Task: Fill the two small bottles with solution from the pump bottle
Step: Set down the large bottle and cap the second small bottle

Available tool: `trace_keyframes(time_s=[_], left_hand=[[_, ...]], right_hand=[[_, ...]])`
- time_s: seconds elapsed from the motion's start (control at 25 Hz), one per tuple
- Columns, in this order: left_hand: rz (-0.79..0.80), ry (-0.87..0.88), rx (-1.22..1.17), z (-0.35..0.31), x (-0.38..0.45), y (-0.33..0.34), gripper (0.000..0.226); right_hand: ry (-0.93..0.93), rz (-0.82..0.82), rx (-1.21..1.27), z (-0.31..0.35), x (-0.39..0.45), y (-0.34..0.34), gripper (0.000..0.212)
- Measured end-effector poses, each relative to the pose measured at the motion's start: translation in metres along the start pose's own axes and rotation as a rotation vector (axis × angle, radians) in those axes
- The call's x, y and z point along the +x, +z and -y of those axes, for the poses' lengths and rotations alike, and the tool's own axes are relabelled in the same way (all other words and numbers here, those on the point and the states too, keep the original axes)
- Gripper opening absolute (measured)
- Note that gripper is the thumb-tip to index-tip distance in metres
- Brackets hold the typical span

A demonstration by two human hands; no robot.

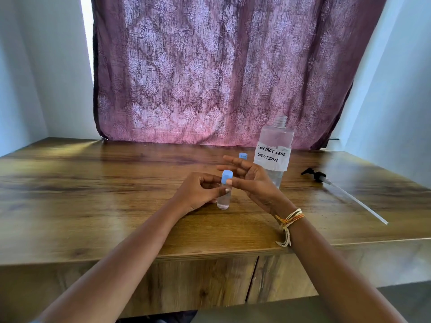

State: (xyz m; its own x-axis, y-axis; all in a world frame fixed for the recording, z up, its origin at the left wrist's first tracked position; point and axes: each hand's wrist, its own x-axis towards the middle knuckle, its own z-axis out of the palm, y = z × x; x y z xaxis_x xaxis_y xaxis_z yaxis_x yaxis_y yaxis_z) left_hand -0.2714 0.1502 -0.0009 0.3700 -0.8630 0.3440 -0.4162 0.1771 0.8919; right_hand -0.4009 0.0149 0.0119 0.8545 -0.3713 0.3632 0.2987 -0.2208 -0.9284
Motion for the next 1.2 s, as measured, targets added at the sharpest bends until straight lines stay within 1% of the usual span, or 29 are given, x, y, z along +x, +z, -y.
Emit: trace_keyframes(time_s=[0.12, 0.24, 0.32, 0.48, 0.52, 0.68, 0.76, 0.84, 0.96, 1.08, 1.2], left_hand=[[0.001, -0.001, -0.010, -0.0018, -0.0009, 0.0007, 0.017], [0.002, -0.010, -0.005, -0.0019, -0.0010, 0.0005, 0.017], [0.000, -0.007, -0.003, -0.0012, -0.0008, 0.0005, 0.017], [0.002, -0.007, -0.008, -0.0015, -0.0009, 0.0013, 0.018], [0.002, -0.008, -0.009, -0.0015, -0.0006, 0.0015, 0.018], [-0.001, -0.010, 0.003, -0.0019, -0.0010, 0.0007, 0.017], [0.001, -0.004, 0.010, -0.0031, -0.0018, 0.0001, 0.016], [0.003, -0.002, 0.014, -0.0043, -0.0026, 0.0000, 0.016], [0.001, -0.008, 0.019, -0.0042, -0.0029, 0.0005, 0.016], [-0.003, -0.009, 0.010, -0.0016, -0.0015, 0.0001, 0.017], [-0.014, -0.003, 0.016, -0.0002, -0.0003, -0.0003, 0.017]], right_hand=[[0.016, 0.036, 0.048, 0.0010, -0.0011, -0.0029, 0.061], [0.016, -0.031, -0.011, 0.0017, -0.0019, 0.0009, 0.061], [0.018, -0.035, -0.024, 0.0026, -0.0023, 0.0034, 0.061], [0.067, 0.106, 0.135, 0.0062, -0.0036, -0.0005, 0.059], [0.071, 0.120, 0.155, 0.0069, -0.0036, -0.0014, 0.059], [0.056, 0.036, 0.073, 0.0048, -0.0029, 0.0002, 0.052], [0.049, 0.008, 0.036, 0.0043, -0.0030, 0.0017, 0.054], [0.057, 0.029, 0.059, 0.0054, -0.0034, 0.0019, 0.057], [0.070, 0.126, 0.166, 0.0076, -0.0045, 0.0004, 0.060], [0.055, 0.112, 0.138, 0.0077, -0.0037, -0.0009, 0.058], [0.054, 0.074, 0.112, 0.0068, -0.0033, 0.0005, 0.051]])
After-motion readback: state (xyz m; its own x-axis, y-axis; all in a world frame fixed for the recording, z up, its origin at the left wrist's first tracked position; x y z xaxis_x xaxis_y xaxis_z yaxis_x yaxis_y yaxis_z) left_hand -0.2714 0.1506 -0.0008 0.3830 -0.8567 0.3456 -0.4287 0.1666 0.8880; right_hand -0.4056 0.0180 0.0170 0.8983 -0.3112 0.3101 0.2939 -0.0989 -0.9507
